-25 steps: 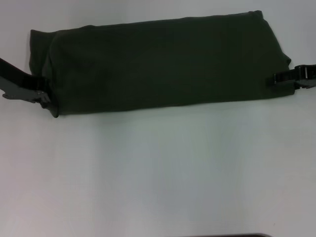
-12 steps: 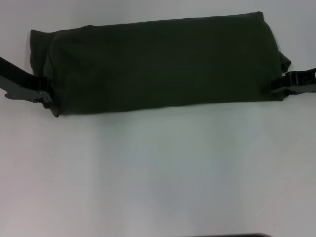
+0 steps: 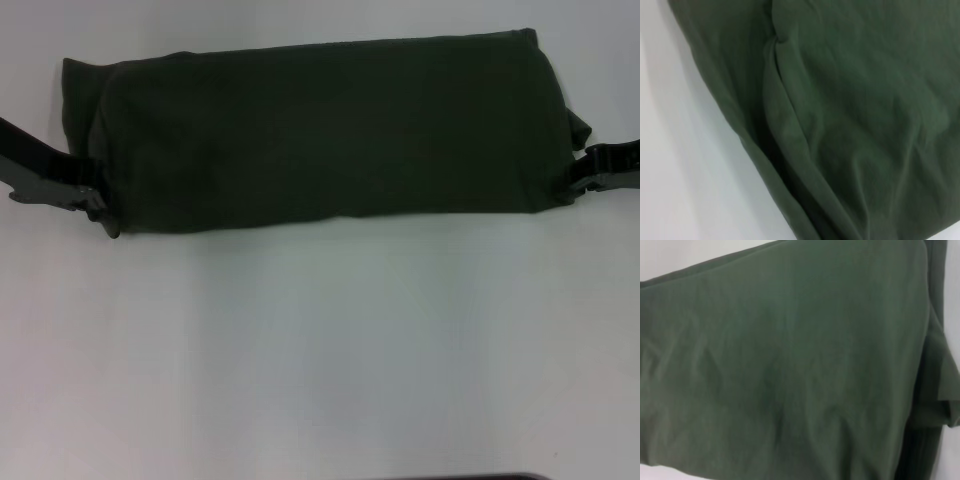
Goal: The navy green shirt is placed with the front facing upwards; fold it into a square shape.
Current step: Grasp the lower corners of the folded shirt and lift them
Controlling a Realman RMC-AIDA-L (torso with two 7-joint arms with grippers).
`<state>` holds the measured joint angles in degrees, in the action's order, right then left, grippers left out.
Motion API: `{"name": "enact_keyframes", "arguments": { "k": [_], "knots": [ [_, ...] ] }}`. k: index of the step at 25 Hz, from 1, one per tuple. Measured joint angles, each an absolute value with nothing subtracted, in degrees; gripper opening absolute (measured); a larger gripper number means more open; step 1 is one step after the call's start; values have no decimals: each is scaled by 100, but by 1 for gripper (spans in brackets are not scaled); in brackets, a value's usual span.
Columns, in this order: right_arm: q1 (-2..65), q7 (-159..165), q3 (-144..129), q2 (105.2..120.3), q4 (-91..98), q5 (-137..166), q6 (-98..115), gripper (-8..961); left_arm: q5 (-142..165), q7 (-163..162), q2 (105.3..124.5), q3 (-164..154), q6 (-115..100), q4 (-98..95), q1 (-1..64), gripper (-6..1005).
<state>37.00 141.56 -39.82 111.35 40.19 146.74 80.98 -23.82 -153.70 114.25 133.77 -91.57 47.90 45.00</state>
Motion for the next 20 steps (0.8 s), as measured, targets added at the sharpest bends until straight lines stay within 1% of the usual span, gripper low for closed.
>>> {"name": "enact_keyframes", "arguments": {
  "k": [6,14,17,20],
  "knots": [
    [3700,14194,-3992,11103,4019,14672,8143,30,-2382,-15323,11413,13344,-9174,4773,4505,3],
    [3735,14285,-4060,10990,4017,14807,8538,12,-2353,-15071,11359,13380,-9618,4780,4544,3],
    [3786,14344,-4062,10989,4016,15168,8765,15,-2341,-15045,11341,13360,-9767,4790,4543,3],
    [3827,14393,-4061,11026,4016,15533,8973,17,-2331,-15028,11328,13331,-9897,4788,4536,3]
  ]
}}
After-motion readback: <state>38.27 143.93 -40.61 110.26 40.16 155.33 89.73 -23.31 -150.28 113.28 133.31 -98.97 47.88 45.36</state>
